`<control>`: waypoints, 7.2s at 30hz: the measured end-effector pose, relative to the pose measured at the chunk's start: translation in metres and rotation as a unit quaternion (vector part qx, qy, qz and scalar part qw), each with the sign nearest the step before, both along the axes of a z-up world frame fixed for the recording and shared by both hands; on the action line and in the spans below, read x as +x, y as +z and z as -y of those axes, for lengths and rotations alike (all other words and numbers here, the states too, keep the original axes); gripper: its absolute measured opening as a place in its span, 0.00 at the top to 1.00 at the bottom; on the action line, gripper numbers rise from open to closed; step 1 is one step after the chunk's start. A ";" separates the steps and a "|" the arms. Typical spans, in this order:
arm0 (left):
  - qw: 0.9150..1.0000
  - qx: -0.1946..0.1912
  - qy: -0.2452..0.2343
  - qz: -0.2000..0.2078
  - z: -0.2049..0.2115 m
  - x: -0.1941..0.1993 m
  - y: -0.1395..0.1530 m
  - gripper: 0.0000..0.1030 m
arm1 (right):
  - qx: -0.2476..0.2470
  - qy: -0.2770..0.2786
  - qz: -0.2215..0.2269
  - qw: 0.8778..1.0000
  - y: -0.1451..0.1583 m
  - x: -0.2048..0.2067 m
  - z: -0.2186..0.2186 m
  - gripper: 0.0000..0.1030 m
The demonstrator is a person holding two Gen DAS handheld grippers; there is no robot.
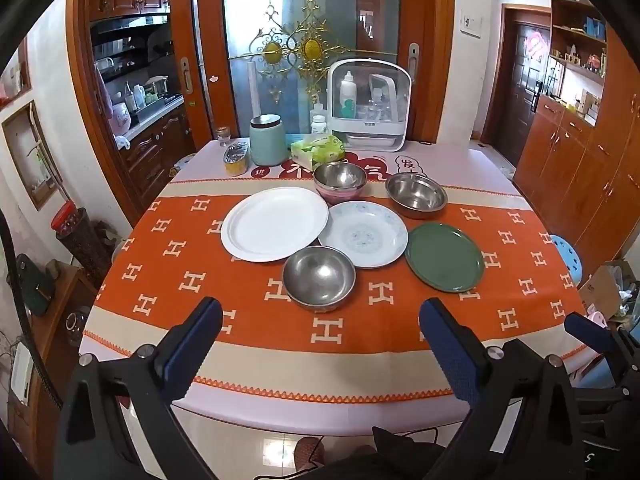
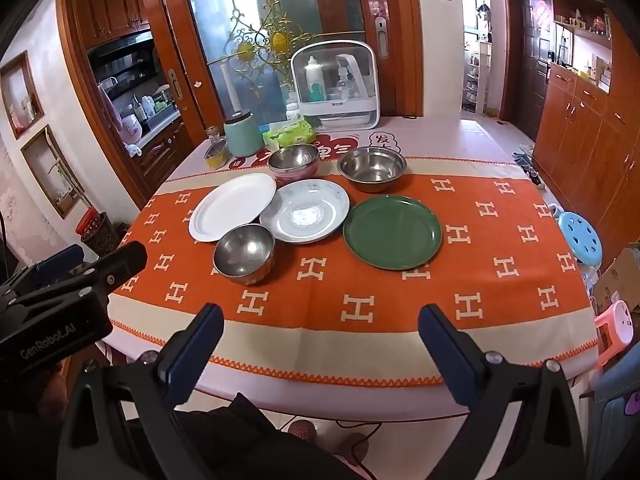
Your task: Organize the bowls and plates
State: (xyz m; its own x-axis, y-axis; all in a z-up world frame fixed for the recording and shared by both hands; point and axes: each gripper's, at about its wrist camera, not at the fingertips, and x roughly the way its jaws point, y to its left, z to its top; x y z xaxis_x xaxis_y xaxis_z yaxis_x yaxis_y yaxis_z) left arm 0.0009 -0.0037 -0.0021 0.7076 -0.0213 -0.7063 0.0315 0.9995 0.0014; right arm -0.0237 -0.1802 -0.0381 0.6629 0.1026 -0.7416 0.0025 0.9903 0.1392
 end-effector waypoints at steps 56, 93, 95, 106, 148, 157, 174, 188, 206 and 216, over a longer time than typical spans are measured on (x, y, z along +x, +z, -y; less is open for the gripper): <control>0.999 -0.017 0.010 -0.031 -0.026 0.047 -0.018 0.08 | 0.041 0.009 -0.007 0.999 -0.011 0.050 -0.001 0.04; 0.983 -0.053 -0.058 -0.164 -0.220 0.284 -0.086 0.08 | 0.138 -0.116 -0.088 0.980 -0.060 0.238 -0.092 0.05; 0.982 -0.061 -0.064 -0.167 -0.228 0.297 -0.093 0.08 | 0.141 -0.122 -0.093 0.978 -0.066 0.247 -0.094 0.05; 0.973 -0.114 -0.100 -0.175 -0.248 0.350 -0.143 0.08 | 0.156 -0.136 -0.113 0.972 -0.103 0.287 -0.107 0.12; 0.940 -0.177 -0.099 -0.275 -0.227 0.409 -0.252 0.54 | 0.153 -0.112 -0.165 0.968 -0.180 0.342 -0.114 0.85; 0.932 -0.227 -0.084 -0.270 -0.241 0.401 -0.245 0.55 | 0.140 -0.108 -0.142 0.974 -0.163 0.338 -0.119 0.85; 0.946 -0.253 -0.074 -0.187 -0.274 0.355 -0.172 0.55 | 0.115 -0.067 -0.071 0.989 -0.101 0.305 -0.148 0.84; 0.954 -0.268 -0.089 -0.096 -0.288 0.279 -0.101 0.55 | 0.106 -0.050 0.002 0.993 -0.049 0.242 -0.153 0.83; 0.957 -0.245 -0.151 -0.029 -0.230 0.198 -0.045 0.54 | 0.110 -0.081 0.066 0.988 -0.023 0.143 -0.106 0.81; 0.957 -0.243 -0.153 -0.030 -0.168 0.156 -0.035 0.54 | 0.106 -0.080 0.058 0.989 -0.022 0.104 -0.054 0.80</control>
